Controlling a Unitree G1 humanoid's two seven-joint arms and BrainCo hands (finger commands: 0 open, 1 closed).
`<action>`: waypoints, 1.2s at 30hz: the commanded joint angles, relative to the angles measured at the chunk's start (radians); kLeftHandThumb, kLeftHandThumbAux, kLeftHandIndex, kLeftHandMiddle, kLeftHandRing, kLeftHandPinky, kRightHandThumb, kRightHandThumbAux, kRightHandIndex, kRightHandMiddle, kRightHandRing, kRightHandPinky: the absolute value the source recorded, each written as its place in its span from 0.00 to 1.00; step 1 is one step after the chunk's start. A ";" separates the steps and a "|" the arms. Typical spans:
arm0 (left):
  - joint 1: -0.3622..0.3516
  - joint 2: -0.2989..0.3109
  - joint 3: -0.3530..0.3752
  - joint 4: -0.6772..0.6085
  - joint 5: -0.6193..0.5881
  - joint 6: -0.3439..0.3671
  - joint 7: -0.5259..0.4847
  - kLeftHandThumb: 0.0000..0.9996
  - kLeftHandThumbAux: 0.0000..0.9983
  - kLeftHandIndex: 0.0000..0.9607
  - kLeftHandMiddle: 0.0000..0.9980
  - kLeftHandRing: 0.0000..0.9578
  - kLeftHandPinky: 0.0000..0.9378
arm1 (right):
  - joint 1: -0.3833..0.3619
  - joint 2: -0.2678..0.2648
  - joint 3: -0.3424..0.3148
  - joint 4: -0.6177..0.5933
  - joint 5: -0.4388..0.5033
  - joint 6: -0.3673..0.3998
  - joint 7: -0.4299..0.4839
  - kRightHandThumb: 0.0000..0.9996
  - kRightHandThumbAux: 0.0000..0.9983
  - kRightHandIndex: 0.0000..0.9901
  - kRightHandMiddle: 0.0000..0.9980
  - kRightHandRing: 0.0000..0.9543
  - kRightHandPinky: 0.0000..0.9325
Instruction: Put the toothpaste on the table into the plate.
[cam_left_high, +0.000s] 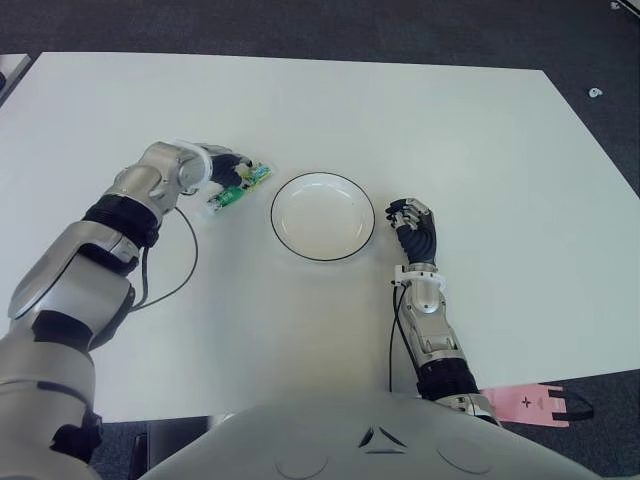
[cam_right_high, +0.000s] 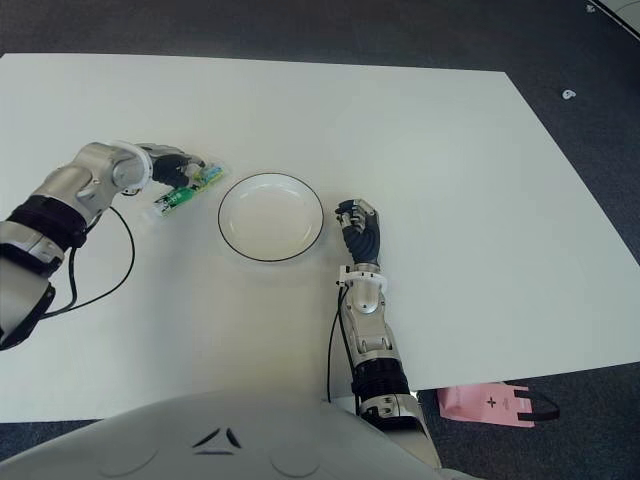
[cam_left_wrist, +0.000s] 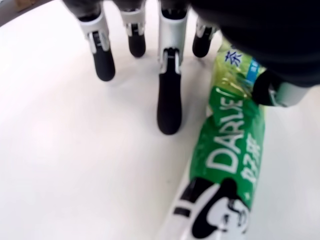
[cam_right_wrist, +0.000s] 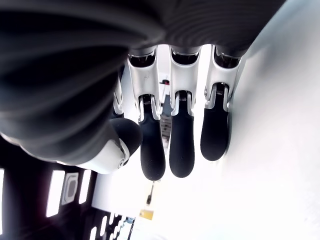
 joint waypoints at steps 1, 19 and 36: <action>0.111 0.008 -0.025 -0.023 0.022 0.043 -0.077 0.47 0.27 0.00 0.00 0.07 0.20 | 0.111 0.004 0.000 0.093 -0.001 0.079 -0.001 0.71 0.73 0.43 0.50 0.51 0.52; 0.239 0.035 0.003 -0.263 0.028 0.166 -0.160 0.45 0.27 0.00 0.02 0.08 0.20 | 0.113 0.006 0.002 0.097 0.002 0.081 -0.005 0.71 0.73 0.43 0.50 0.51 0.52; 0.385 -0.050 -0.005 -0.346 0.068 0.316 -0.091 0.43 0.27 0.00 0.05 0.06 0.15 | 0.134 0.002 0.003 0.077 0.005 0.087 0.002 0.71 0.73 0.43 0.50 0.51 0.52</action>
